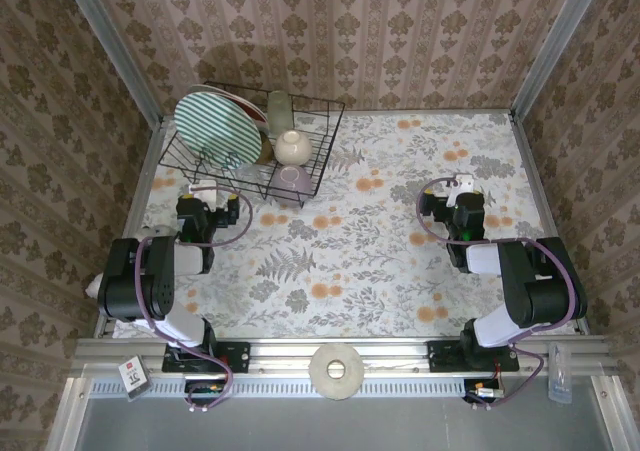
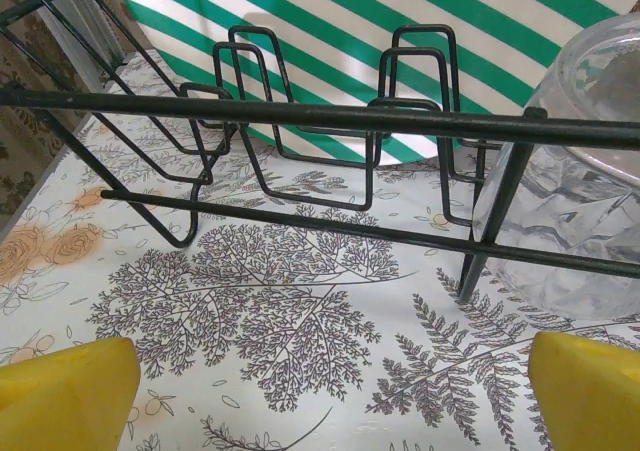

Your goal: Unload the mixed dishes from the dish rack

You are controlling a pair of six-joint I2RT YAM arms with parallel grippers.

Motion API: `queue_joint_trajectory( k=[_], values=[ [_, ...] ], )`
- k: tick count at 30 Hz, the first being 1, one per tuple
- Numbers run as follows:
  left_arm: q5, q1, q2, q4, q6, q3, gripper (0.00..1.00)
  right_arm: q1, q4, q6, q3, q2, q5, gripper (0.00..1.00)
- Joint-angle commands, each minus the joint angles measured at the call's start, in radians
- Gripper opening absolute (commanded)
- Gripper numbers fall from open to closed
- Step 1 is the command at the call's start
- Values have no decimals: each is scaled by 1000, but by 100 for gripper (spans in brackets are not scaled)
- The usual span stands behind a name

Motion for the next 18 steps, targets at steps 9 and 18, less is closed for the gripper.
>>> queue_joint_trajectory(
  k=[9, 18],
  values=[
    [-12, -9, -10, 8, 6, 4, 100, -3, -2, -11, 13, 8, -15, 100],
    [0, -4, -11, 2, 2, 6, 100, -3, -2, -11, 13, 8, -17, 100]
  ],
)
